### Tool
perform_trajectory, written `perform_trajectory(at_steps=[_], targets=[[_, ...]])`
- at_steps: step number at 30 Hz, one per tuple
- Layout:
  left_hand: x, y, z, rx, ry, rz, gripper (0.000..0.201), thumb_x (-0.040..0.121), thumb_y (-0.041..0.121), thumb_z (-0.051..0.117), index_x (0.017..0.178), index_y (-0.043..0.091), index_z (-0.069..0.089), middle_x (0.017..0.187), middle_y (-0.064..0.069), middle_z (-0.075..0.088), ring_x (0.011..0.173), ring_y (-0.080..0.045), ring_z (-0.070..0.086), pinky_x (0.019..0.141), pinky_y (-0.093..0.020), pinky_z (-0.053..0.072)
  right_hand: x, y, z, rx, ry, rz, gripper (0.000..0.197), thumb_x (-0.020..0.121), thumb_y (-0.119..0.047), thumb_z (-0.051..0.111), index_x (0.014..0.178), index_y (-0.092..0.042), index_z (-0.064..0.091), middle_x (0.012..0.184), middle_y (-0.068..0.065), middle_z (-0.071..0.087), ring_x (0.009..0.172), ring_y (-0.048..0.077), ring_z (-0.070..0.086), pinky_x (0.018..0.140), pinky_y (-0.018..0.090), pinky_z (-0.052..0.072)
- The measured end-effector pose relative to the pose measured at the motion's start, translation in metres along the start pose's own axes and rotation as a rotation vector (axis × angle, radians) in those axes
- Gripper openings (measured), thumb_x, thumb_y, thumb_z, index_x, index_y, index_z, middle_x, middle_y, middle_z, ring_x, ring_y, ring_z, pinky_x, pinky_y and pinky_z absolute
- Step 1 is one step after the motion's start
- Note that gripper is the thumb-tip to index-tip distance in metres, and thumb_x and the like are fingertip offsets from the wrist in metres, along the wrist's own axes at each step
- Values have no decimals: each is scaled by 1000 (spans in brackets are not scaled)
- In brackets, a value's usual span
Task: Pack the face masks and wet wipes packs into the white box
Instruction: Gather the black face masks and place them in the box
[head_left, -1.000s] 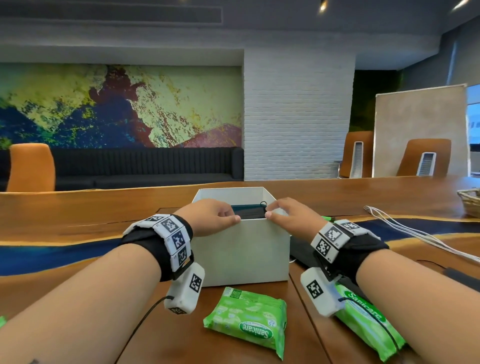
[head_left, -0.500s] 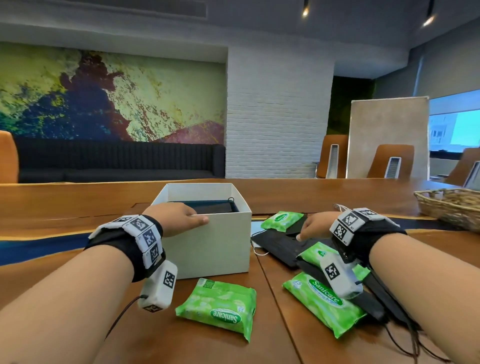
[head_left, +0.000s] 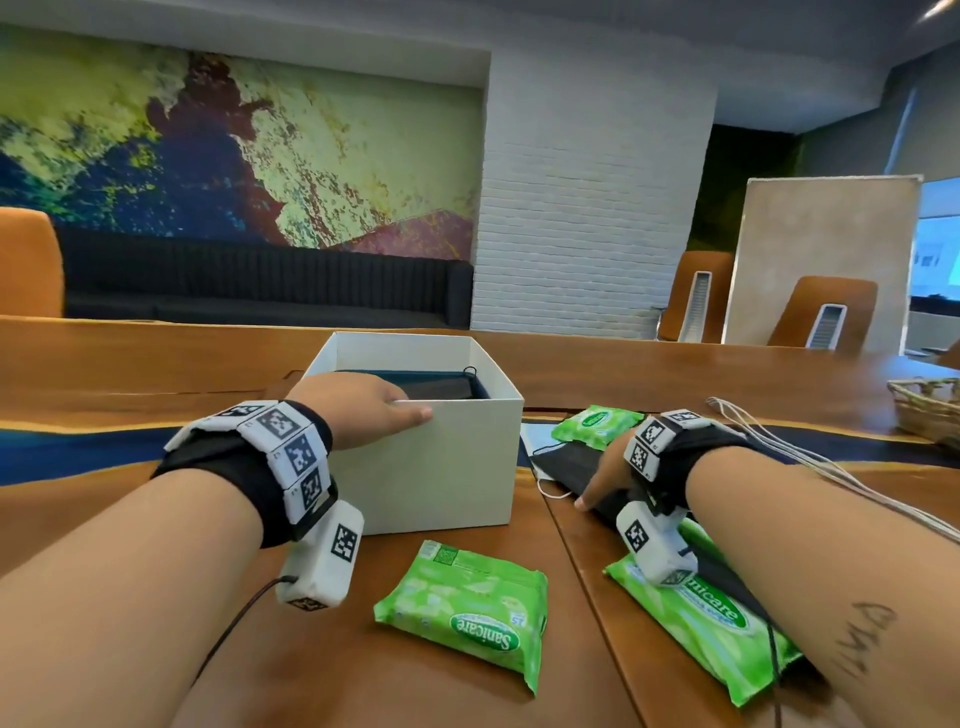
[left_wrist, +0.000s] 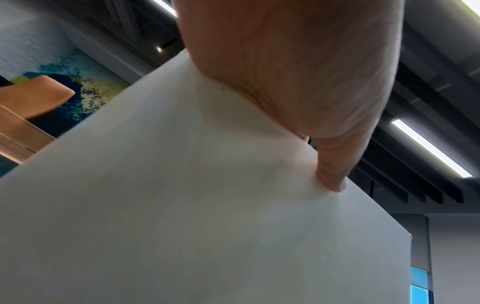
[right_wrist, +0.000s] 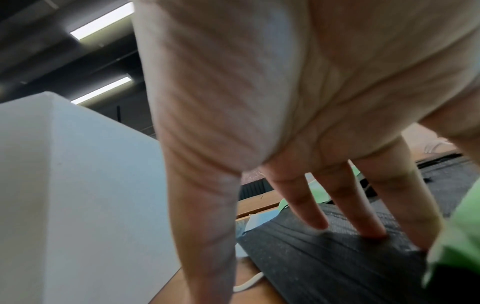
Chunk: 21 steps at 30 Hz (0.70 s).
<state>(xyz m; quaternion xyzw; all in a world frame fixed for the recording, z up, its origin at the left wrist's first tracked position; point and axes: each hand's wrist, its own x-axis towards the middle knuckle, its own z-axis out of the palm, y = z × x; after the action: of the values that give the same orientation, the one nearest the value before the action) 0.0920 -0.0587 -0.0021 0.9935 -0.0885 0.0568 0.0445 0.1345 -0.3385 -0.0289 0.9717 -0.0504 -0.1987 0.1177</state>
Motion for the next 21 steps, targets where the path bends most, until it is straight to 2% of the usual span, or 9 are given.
perform_trajectory(at_steps=[2,5,7,9,10,14,16,19,21], targets=[[1,-1,0,25,2,3,57,94,64,25,124,29,58,120,3,62,105,-15,54,84,-30,41,-2,-8,-2,-16,-37,17,72,81,-64,56,129,-10,51,106,7,56,92,22,52,87,30,42],[1,-2,0,35,3,11,55,94,65,25,118,29,60,112,4,63,96,-13,53,77,-29,38,-2,-18,-2,-70,-68,14,76,79,-68,54,128,-9,51,100,6,59,94,24,55,95,33,44],[0,-2,1,31,8,17,55,94,64,25,115,29,61,108,5,64,94,-12,53,73,-28,36,-1,-20,1,-89,-80,4,83,75,-73,54,132,-12,49,112,6,63,103,25,59,95,35,45],[-1,-2,1,25,13,20,55,94,65,25,117,29,61,108,5,64,94,-11,53,73,-27,37,-1,-19,4,-71,-72,-13,86,73,-72,57,137,-16,45,128,6,58,112,25,58,97,36,45],[-1,-2,1,24,15,20,55,94,65,25,118,30,60,108,6,64,95,-11,54,73,-27,37,-3,-19,6,-59,-67,-26,87,72,-71,59,138,-17,44,129,6,57,112,25,58,98,36,45],[-2,-3,1,29,17,28,55,94,65,25,117,29,61,108,5,65,96,-12,56,73,-26,39,-6,-18,11,13,-108,-104,86,74,-69,59,143,-21,38,112,6,63,102,22,61,96,34,48],[-2,-3,1,27,20,30,55,93,66,25,115,30,61,108,5,65,97,-12,57,75,-27,41,-8,-15,16,123,-145,-158,75,82,-59,59,143,-23,36,99,4,61,95,20,60,93,32,48],[-3,-2,1,27,15,31,55,93,66,25,112,29,62,105,5,65,97,-13,57,76,-27,42,-12,-3,20,392,-154,-234,59,88,-45,60,139,-21,41,108,2,61,89,16,62,83,29,50],[-3,-2,1,18,15,29,56,93,66,25,114,29,62,106,5,65,97,-13,57,76,-27,41,-15,12,14,487,-75,-247,50,90,-41,58,133,-19,48,105,-1,61,92,15,62,69,22,51]])
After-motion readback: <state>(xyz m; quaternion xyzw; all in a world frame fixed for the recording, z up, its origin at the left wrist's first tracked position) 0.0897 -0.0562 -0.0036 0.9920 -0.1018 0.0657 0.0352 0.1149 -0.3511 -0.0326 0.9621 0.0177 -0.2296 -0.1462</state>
